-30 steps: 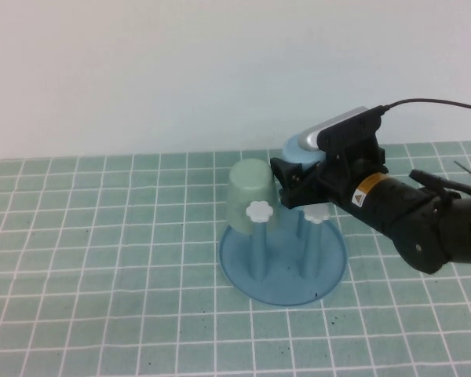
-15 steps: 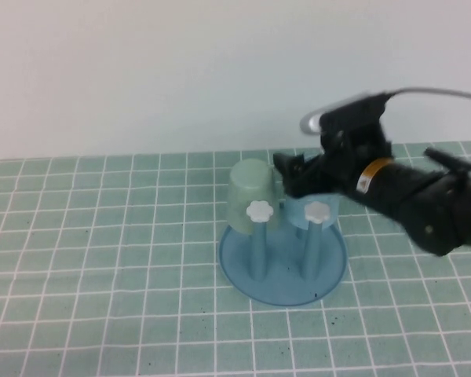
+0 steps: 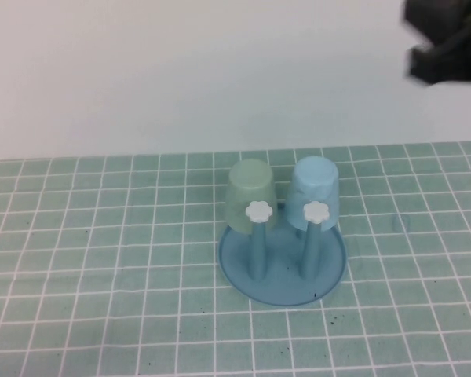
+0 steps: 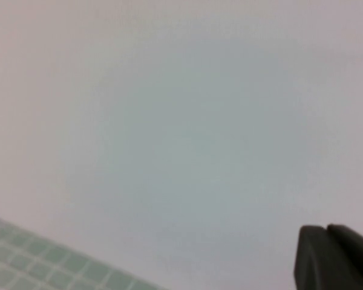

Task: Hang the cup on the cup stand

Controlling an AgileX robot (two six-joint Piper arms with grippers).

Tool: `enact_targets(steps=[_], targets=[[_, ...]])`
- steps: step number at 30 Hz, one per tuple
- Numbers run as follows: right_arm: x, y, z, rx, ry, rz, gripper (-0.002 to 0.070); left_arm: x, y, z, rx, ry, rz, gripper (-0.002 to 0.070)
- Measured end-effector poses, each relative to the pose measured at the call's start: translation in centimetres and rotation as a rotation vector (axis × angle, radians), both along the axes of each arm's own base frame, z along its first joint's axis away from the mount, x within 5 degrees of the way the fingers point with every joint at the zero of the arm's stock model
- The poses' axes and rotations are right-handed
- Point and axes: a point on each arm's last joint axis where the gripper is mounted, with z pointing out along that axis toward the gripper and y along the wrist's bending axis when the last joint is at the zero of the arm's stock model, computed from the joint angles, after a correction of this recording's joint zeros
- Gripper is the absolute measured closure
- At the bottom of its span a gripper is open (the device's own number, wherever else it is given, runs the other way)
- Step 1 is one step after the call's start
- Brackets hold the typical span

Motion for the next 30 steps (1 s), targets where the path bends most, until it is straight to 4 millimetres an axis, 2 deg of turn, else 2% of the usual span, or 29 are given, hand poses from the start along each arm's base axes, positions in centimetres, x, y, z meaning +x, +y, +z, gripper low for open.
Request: enact_targets(steps=[2, 7, 13, 17, 22, 27, 30], targets=[[-1.6, -0.9, 1.7, 0.028, -0.052, 0.000, 0.0671, 0.0, 0.0, 0.0, -0.002, 0.000, 0.001, 0.0676], [-3.7, -2.0, 3.7, 0.040, -0.133, 0.001, 0.0676, 0.0, 0.1, -0.1, -0.053, 0.009, 0.027, 0.0676], [-4.1, -2.3, 3.1, -0.093, -0.110, 0.005, 0.0677, -0.1, 0.6, -0.2, -0.092, 0.019, 0.089, 0.0676], [-4.0, -2.9, 0.9, -0.216, 0.029, -0.005, 0.0677, -0.1, 0.6, -0.2, -0.101, 0.019, 0.092, 0.0676], [-5.0, -6.9, -2.5, -0.202, 0.122, -0.148, 0.0678, -0.1, 0.5, -0.2, -0.084, 0.022, 0.055, 0.0676], [-7.7, -10.4, -7.2, -0.127, 0.118, -0.299, 0.0678, -0.1, 0.5, -0.2, -0.083, 0.023, 0.048, 0.0676], [-10.3, -11.7, -10.2, -0.134, 0.105, -0.354, 0.0678, -0.1, 0.5, -0.2, -0.082, 0.023, 0.049, 0.0677]])
